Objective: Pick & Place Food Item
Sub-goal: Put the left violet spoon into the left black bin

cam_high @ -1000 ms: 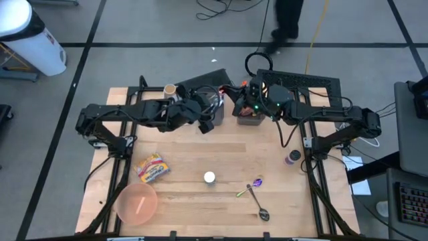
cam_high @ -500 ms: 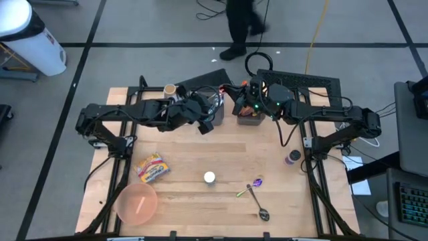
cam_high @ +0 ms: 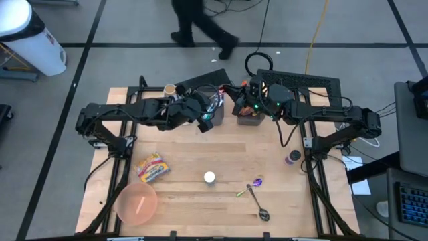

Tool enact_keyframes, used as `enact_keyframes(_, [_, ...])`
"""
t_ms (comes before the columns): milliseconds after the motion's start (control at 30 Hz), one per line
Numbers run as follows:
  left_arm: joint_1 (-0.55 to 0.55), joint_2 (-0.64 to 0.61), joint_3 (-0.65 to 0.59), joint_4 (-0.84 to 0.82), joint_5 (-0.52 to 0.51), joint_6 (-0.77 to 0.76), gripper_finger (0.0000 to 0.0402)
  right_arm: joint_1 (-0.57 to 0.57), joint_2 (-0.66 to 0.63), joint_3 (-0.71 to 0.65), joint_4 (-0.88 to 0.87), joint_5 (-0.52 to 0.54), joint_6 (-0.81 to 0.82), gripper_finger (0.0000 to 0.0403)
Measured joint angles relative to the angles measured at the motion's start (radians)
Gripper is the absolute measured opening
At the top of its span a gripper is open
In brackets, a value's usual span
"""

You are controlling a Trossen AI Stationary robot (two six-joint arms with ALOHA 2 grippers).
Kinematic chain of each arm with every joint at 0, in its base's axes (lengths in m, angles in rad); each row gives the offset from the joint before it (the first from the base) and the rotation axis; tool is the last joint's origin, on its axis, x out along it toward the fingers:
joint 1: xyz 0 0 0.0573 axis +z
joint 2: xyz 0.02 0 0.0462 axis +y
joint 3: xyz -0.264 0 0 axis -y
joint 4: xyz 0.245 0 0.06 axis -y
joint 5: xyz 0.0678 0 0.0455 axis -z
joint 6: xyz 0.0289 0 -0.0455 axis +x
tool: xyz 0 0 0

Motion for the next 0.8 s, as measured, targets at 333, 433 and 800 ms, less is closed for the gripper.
enact_keyframes(333, [0.017, 0.000, 0.000, -0.006, 0.045, -0.017, 0.0060, 0.000, 0.001, 0.000, 0.003, 0.001, 0.008, 0.0000])
enact_keyframes(433, [0.017, 0.000, 0.000, -0.006, 0.054, -0.017, 0.0092, 0.000, 0.001, 0.000, 0.023, -0.002, 0.011, 0.0000])
enact_keyframes(800, [0.017, 0.000, -0.001, -0.008, 0.040, -0.032, 0.0101, 0.000, 0.001, 0.000, 0.046, -0.002, 0.011, 0.0000])
